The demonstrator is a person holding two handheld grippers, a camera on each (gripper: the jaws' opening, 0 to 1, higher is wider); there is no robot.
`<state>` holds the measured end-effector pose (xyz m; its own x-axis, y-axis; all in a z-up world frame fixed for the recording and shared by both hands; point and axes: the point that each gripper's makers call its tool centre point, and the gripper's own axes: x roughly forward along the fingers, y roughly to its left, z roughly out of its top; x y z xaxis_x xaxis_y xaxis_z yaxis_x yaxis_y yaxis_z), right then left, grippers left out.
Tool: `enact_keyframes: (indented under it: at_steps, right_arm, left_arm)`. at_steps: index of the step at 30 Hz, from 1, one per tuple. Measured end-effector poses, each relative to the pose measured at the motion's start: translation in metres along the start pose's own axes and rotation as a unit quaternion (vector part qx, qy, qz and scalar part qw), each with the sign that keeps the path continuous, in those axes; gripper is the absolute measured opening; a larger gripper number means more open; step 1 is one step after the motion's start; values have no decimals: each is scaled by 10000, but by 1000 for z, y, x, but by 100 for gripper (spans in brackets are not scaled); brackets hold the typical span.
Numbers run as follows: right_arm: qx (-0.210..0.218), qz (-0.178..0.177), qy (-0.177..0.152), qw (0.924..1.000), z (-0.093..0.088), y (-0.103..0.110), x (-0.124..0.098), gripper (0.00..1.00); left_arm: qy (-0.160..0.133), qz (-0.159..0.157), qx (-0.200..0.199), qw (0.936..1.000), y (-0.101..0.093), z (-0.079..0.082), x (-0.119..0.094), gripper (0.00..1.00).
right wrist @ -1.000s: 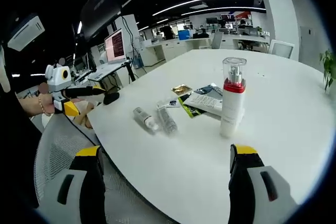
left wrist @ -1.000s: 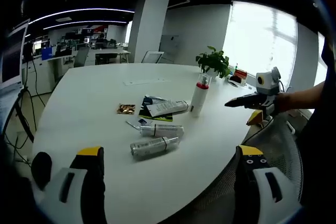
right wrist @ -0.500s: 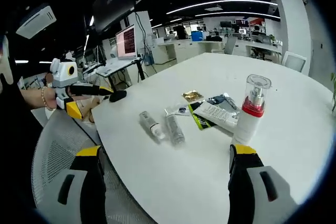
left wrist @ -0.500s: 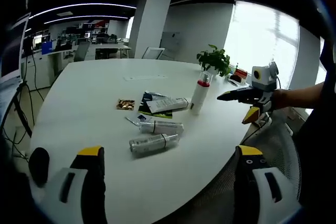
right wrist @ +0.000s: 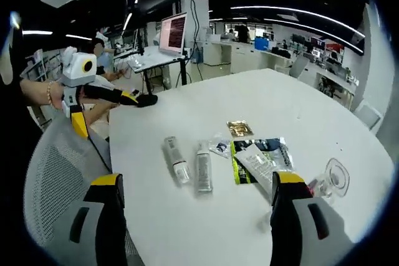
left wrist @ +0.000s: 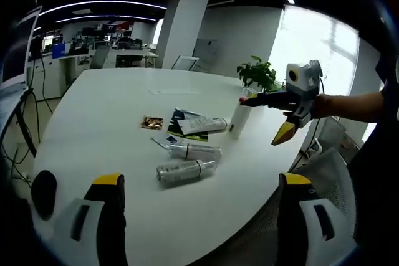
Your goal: Arrange the skincare products in the storage area until every visible bottle or jar stands upright without overlapping.
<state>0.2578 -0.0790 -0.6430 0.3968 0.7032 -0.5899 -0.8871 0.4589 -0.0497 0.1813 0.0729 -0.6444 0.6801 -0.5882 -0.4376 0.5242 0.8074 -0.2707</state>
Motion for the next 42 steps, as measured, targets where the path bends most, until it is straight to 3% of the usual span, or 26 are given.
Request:
enact_keyframes:
  at_steps: [11,15,19,23,27,34,42]
  right_arm:
    - [-944,-67,519,9942,14,-38,28,93]
    - [-883,-190,568,9943,15,-52,42,82]
    - [-1143,-506,1051,9866,3,-71,57,76]
    - [-1038,-417,1278,9855,-8,-77,74,74]
    - [-1210,-498,1726,9763,-24,-91,83,66]
    - [-1088,-762,2010,9705,-31,-106,102,55]
    - [-935,-880,2555,9582,-56,-120,114,45]
  left_arm:
    - [-20,-130,-19,9999,-2,9,9,94]
    - [6,-159,8,9999,-2,9,10,94]
    - [75,-192,-81,9998,0,2,11,94]
    - [132,-177,-157,9996,2,-2,7,93]
    - [100,-155,-223,9996,4,-1,5,94]
    - [66,-150,-290,9994,7,1,7,93]
    - [73,-190,-298,9993,9,4,11,93]
